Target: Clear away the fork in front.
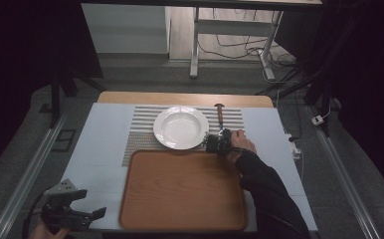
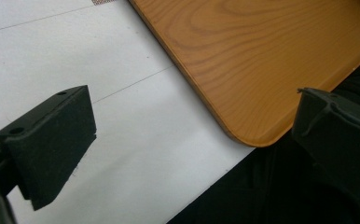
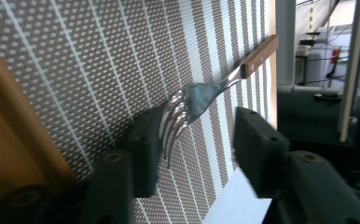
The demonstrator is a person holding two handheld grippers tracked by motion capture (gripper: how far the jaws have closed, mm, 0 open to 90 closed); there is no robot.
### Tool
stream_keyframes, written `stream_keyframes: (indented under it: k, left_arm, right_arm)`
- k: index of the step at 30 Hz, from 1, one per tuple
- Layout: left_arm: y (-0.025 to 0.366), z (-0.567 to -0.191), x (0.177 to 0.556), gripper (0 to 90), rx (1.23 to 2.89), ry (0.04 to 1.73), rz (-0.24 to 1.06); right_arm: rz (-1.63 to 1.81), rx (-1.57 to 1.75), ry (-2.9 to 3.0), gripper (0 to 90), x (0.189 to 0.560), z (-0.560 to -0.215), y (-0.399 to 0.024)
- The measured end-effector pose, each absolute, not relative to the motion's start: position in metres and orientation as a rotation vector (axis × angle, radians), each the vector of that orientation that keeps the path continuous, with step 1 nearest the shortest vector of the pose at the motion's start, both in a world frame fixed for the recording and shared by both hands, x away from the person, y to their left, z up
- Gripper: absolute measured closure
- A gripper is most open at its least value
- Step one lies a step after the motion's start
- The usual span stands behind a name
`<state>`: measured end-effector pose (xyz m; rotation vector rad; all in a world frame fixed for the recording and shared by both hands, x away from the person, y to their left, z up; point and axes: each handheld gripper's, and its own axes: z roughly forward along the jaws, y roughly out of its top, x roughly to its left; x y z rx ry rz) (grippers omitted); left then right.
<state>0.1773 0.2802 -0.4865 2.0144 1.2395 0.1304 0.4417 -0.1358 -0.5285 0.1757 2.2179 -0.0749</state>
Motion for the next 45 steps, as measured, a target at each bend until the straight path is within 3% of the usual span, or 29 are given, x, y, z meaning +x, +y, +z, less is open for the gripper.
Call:
stream_keyframes:
  k: [5, 7, 19, 45]
  left_arm:
    - [0.280, -0.486, 0.177, 0.0, 2.019, 1.237, 0.131]
    - [0.280, -0.486, 0.177, 0.0, 2.019, 1.237, 0.131]
    - [0.279, -0.486, 0.177, 0.0, 2.025, 1.233, 0.136]
    - [0.279, -0.485, 0.175, 0.0, 2.008, 1.197, 0.113]
  right_arm:
    - [-0.119, 0.130, 2.221, 85.5, 0.442, -0.538, -0.137]
    - [-0.125, 0.102, 2.178, 88.4, 0.441, -0.540, -0.139]
    - [-0.086, 0.126, 2.151, 89.3, 0.432, -0.519, -0.143]
    - [0.374, 0.229, 2.204, 89.5, 0.356, -0.455, -0.153]
